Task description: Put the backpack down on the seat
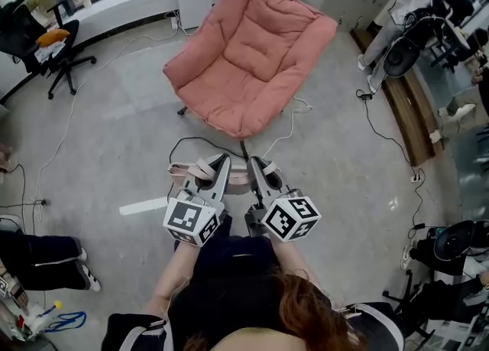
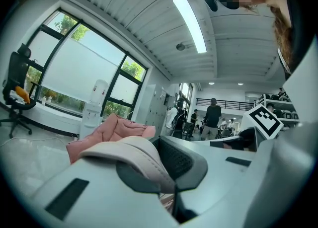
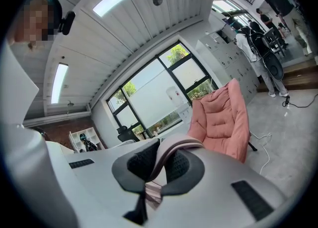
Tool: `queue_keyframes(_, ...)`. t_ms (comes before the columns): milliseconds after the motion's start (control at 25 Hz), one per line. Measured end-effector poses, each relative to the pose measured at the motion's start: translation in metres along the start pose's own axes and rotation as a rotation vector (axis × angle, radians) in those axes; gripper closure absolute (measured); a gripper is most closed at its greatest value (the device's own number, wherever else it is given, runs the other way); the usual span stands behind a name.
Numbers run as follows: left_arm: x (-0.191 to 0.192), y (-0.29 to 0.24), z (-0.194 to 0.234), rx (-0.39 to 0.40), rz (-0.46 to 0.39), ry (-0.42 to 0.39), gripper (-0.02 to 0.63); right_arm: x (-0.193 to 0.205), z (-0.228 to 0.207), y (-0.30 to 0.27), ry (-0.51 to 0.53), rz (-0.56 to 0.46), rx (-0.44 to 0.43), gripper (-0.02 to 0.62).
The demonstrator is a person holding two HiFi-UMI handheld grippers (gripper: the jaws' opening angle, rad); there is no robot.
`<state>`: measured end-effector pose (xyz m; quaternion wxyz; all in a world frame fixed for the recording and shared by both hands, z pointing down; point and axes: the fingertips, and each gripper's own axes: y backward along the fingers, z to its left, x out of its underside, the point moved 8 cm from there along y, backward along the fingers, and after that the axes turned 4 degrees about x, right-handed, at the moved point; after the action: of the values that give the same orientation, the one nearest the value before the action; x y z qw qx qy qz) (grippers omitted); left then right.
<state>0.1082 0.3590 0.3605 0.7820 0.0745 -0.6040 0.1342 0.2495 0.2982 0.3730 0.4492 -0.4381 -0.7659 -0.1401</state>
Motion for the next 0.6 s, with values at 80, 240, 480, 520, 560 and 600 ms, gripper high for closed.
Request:
queue_keyframes(80,-0.006,-0.004,0.017,-0.002,-0.003,-0.005,0.588,-0.002,0.004,-0.017,-0.007,0.003,-0.006,0.557)
queue_keyframes(240,-0.020,-0.010,0.048,-0.013,-0.012,-0.034,0.588,-0.010,0.015,-0.050,-0.030,-0.001,-0.032,0.557)
queue_keyframes(480,-0.038,-0.019,0.081,-0.022,-0.026,-0.044,0.588,-0.020,0.024,-0.087,0.020,0.007,-0.064,0.557)
queue_keyframes(520,-0.042,-0.020,0.085,-0.021,-0.033,-0.052,0.588,-0.023,0.027,-0.092,0.027,0.003,-0.072,0.557)
queue_keyframes(560,-0.046,-0.021,0.090,-0.020,-0.041,-0.056,0.588,-0.027,0.029,-0.098,0.031,-0.002,-0.081,0.557)
queue_keyframes(600,-0.050,-0.023,0.095,-0.020,-0.049,-0.059,0.588,-0.030,0.031,-0.103,0.033,-0.006,-0.089,0.557)
